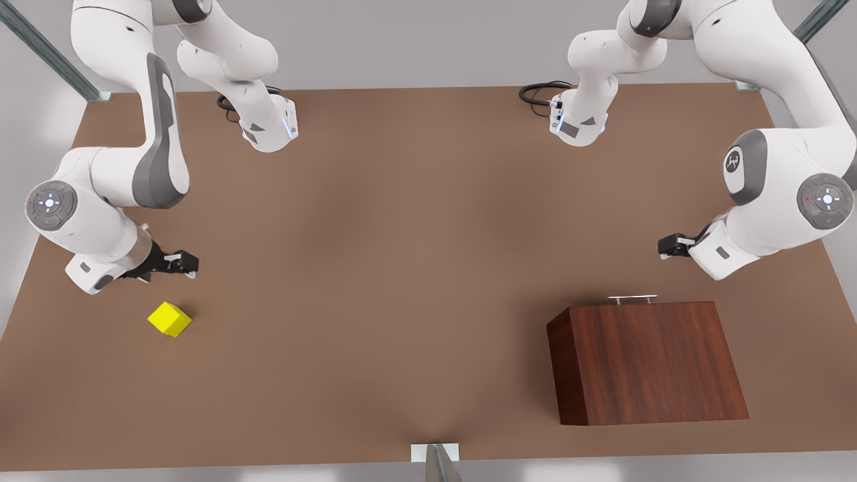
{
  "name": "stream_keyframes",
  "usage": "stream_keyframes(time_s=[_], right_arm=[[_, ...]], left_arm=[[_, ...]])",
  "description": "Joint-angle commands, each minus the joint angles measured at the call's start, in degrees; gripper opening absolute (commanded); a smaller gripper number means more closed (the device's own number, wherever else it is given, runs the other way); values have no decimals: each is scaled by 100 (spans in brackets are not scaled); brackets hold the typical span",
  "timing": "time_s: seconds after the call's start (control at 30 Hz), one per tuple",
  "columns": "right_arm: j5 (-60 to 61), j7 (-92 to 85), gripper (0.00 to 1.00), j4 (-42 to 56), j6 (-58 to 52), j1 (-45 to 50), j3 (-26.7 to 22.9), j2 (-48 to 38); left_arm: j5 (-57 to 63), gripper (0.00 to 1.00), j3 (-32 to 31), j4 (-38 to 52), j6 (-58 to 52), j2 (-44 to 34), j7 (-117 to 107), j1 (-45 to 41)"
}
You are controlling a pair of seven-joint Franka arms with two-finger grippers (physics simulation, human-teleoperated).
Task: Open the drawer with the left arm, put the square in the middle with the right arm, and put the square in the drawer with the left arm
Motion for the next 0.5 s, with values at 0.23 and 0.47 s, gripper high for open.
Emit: stream_keyframes(time_s=[0.23, 0.47], right_arm=[[-26, -96, 100, 13, 227, -131, -5, 477], [62, -2503, 100, 57, 1096, -667, -5, 1681]], left_arm=[[-48, 100, 9, -3308, 2785, -1850, -4608, -9], [-48, 100, 9, -5128, 5168, -2184, -7430, 0]])
